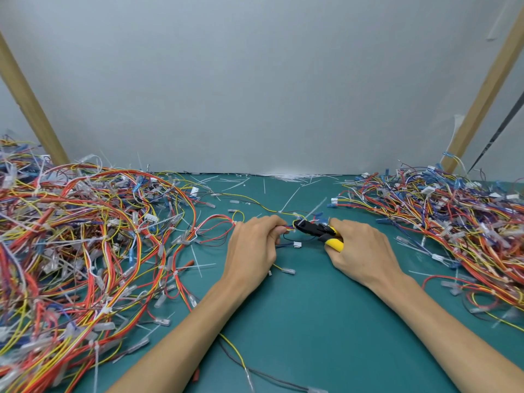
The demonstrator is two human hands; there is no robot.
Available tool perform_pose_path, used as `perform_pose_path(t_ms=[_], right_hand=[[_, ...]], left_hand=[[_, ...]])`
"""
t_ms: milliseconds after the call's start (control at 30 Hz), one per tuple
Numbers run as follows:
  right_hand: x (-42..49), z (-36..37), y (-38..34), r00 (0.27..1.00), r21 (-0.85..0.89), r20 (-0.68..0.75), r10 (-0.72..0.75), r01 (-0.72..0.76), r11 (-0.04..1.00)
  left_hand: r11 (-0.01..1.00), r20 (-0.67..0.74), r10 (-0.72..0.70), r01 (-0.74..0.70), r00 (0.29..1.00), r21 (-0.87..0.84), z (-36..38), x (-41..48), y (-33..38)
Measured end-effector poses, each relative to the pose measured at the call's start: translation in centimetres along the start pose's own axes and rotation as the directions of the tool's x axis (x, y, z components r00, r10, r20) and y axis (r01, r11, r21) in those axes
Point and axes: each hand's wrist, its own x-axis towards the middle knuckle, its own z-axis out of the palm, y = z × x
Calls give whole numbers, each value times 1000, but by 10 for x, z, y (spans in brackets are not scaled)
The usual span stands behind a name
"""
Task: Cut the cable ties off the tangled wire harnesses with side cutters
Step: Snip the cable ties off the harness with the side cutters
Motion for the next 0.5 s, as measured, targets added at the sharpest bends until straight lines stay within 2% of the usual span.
perform_pose_path(t_ms=[500], right_hand=[[1,-3,0,999,-3,41,21,-21,1000]], left_hand=[[995,-16,-15,13,1000,-98,1,1,-3]])
